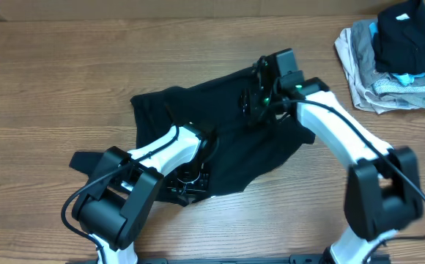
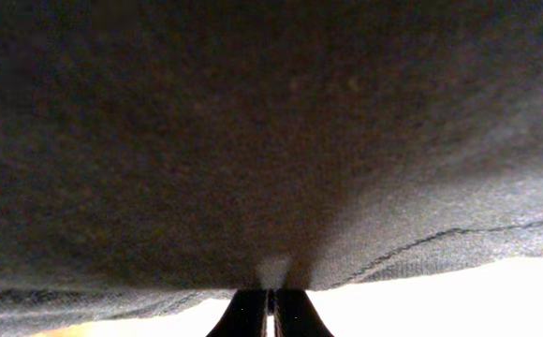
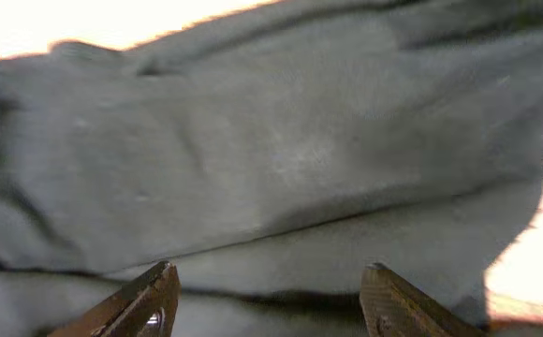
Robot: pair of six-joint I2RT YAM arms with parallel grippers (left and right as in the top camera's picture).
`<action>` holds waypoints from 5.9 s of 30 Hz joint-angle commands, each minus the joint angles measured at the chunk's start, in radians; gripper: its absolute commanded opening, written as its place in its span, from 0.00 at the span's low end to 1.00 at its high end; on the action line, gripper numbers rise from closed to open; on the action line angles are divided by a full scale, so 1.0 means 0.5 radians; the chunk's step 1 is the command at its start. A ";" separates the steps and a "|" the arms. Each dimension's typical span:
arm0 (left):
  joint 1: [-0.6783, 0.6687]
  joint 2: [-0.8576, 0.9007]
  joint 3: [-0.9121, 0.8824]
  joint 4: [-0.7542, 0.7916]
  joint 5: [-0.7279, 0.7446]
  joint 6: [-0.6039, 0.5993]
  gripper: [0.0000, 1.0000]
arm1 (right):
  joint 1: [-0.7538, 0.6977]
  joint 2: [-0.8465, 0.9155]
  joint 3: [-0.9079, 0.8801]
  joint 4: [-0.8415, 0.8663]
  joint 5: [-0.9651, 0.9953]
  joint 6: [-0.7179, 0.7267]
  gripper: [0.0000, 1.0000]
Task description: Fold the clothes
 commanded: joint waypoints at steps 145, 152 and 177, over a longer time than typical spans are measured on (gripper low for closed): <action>0.933 0.248 0.635 1.239 -0.128 0.252 0.04 | -0.543 1.177 1.496 -0.816 -0.165 -0.576 0.82; 0.958 0.246 0.644 1.234 -0.235 0.252 0.04 | -0.541 1.173 1.512 -0.736 -0.205 -0.533 0.04; 1.077 0.191 1.975 0.296 -0.493 0.481 0.04 | -0.739 0.578 1.862 -1.203 -0.205 -0.449 0.04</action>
